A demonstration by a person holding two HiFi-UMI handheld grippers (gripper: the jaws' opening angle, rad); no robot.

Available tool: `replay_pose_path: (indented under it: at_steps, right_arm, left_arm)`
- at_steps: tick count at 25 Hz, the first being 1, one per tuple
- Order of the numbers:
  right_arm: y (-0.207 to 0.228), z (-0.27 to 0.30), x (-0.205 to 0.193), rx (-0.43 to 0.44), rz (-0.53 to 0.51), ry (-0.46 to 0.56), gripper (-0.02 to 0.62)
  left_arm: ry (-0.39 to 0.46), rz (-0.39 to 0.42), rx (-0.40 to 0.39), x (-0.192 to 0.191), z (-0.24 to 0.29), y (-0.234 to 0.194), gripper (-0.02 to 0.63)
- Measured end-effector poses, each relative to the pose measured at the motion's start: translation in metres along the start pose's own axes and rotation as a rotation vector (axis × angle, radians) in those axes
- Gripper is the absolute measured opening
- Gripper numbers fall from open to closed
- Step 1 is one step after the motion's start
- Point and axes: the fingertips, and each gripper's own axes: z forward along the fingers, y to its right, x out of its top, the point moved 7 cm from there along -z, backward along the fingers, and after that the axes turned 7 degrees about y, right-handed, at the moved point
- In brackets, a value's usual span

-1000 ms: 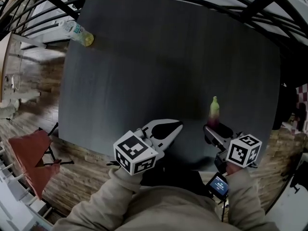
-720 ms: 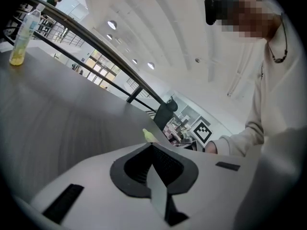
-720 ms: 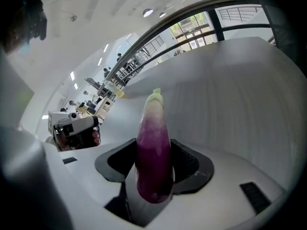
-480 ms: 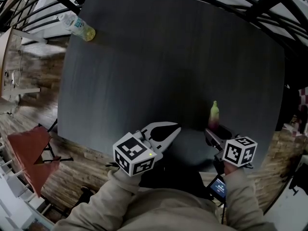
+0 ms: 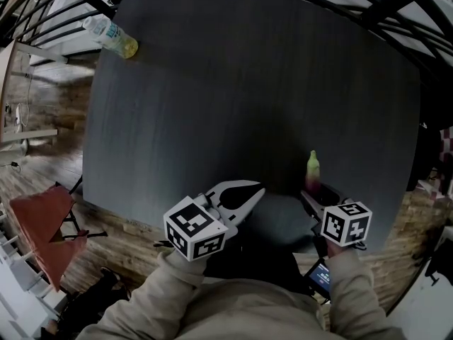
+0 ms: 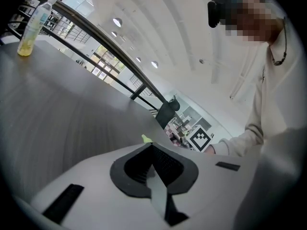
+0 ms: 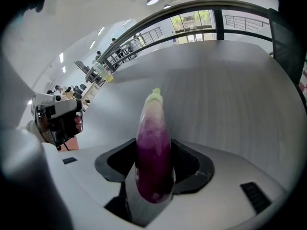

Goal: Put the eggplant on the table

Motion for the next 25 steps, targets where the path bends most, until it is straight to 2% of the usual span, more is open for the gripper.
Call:
replay_pose_path:
  at_steps: [5, 13, 25]
  right_arm:
    - [0.001, 0.003, -0.003, -0.015, -0.012, -0.022, 0.229]
    - [-0.001, 0.01, -0.005, -0.052, -0.073, -0.047, 0.262]
    - [-0.001, 0.001, 0.004, -0.041, -0.065, -0.002, 0.273]
  left_arm:
    - [0.002, -0.002, 0.001, 0.001, -0.001, -0.001, -0.002]
    - [-0.001, -0.019, 0.002, -0.001, -0.004, -0.006, -0.002]
    - [0.001, 0.006, -0.011, 0.012, 0.001, -0.001, -0.002]
